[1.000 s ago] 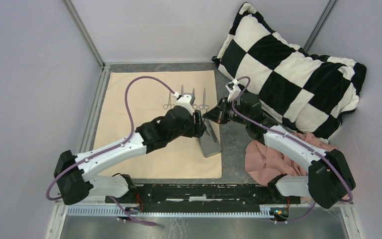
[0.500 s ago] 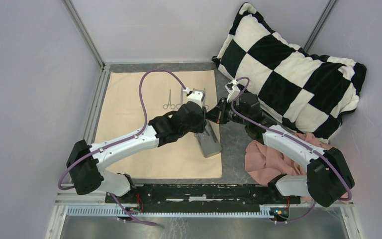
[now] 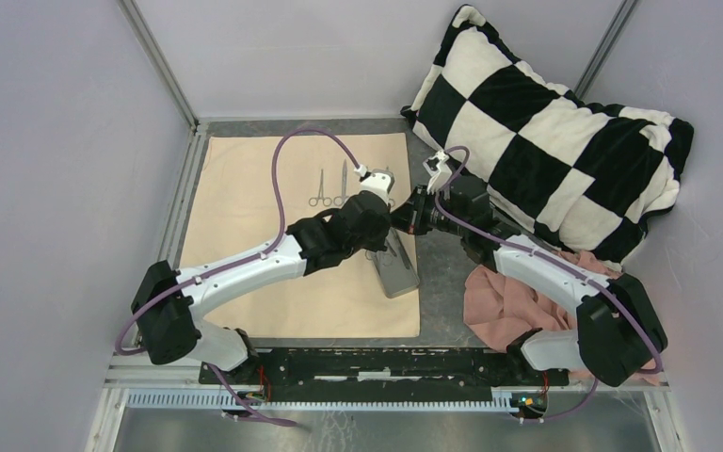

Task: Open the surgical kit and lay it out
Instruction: Place the medical item in the surgical kit.

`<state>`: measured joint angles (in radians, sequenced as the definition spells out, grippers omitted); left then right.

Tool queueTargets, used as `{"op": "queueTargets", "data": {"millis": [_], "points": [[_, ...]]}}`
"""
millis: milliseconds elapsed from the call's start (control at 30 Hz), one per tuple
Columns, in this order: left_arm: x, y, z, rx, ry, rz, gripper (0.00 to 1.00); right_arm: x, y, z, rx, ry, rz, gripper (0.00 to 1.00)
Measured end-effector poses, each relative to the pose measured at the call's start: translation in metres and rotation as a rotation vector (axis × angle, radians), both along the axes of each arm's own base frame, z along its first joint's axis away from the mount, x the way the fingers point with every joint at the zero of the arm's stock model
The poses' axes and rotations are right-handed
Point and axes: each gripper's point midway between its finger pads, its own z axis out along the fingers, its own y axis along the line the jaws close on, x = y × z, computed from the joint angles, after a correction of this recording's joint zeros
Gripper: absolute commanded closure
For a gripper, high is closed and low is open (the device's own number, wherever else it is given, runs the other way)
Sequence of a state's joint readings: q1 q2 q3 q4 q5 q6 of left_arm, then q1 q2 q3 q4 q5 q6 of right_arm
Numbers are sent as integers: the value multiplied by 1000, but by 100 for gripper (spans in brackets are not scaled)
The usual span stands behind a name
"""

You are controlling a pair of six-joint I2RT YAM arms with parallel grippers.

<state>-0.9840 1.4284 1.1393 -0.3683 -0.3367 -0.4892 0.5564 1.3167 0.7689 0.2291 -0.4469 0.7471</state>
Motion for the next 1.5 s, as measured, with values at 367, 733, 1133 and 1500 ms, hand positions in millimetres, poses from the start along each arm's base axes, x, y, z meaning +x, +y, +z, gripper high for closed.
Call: {"op": "queueTargets", "data": {"millis": [367,733,1133,1500], "points": [[43,70,-16,84,56,107,98,29,-30,-6,-137,-75,-66,16],[166,228,-88,338,216,360,98,27,-59,-31,-308,-167,-52,2],[240,232,-126,348,251,297,98,24,-61,-37,-339,-194,-22,4],[245,227,-140,337,276,279,98,24,-57,-38,-324,-196,-2,6]]}}
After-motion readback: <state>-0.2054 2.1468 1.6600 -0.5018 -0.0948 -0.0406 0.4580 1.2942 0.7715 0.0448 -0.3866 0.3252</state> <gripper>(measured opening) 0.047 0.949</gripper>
